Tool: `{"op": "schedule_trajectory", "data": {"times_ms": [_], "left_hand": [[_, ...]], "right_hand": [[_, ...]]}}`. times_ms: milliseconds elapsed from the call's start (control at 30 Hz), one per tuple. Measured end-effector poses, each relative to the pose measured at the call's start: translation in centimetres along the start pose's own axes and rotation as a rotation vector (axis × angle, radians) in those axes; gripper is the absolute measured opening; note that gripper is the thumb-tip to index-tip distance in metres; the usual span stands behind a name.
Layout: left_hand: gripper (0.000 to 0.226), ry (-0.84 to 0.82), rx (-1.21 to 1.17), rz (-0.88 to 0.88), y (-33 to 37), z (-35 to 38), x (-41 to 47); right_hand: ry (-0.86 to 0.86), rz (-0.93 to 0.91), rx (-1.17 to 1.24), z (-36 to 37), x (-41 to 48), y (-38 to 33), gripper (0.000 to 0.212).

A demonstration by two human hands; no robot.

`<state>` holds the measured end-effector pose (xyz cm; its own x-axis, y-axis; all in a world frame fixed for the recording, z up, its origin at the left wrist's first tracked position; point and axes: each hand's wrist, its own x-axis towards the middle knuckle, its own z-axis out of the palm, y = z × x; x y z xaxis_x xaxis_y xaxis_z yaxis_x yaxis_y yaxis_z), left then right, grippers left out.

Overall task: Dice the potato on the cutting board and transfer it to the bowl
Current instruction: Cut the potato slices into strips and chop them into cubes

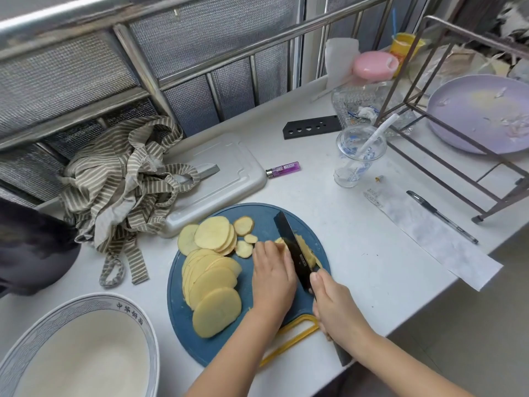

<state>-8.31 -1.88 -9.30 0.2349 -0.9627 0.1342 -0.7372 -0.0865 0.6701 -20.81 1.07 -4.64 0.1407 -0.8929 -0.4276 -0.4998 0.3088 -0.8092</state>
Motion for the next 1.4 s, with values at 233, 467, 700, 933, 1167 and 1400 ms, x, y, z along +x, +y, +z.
{"op": "schedule_trajectory", "data": {"times_ms": [233,467,700,933,1167,1400], "left_hand": [[0.031,-0.27,-0.133,0.041,-0.6,-3.3,0.3],[0.066,-0.311,-0.006,0.156,-2.0,-4.1,0.0],[0.066,-0.284,-0.019,0.076,-1.5,-3.7,0.1],[0.065,-0.276,-0.023,0.051,-1.3,-4.0,1.1],[0.072,-0.317,0.049,0.102,-1.5,-4.1,1.4],[0.064,-0.264,0.102,0.124,-1.0,-4.0,0.6]], "right_hand": [[0.015,-0.078,0.012,-0.9,-1.2,-0.8,0.036],[0.034,-0.105,-0.032,-1.1,-1.8,-1.0,0.033],[0.041,-0.105,-0.046,-0.9,-2.1,-1.0,0.034],[0.048,-0.116,-0.064,-0.9,-1.9,-1.1,0.034],[0.023,-0.13,-0.154,-1.1,-1.9,-1.3,0.033],[0.003,-0.16,-0.34,-1.1,-2.8,-0.9,0.028]]}}
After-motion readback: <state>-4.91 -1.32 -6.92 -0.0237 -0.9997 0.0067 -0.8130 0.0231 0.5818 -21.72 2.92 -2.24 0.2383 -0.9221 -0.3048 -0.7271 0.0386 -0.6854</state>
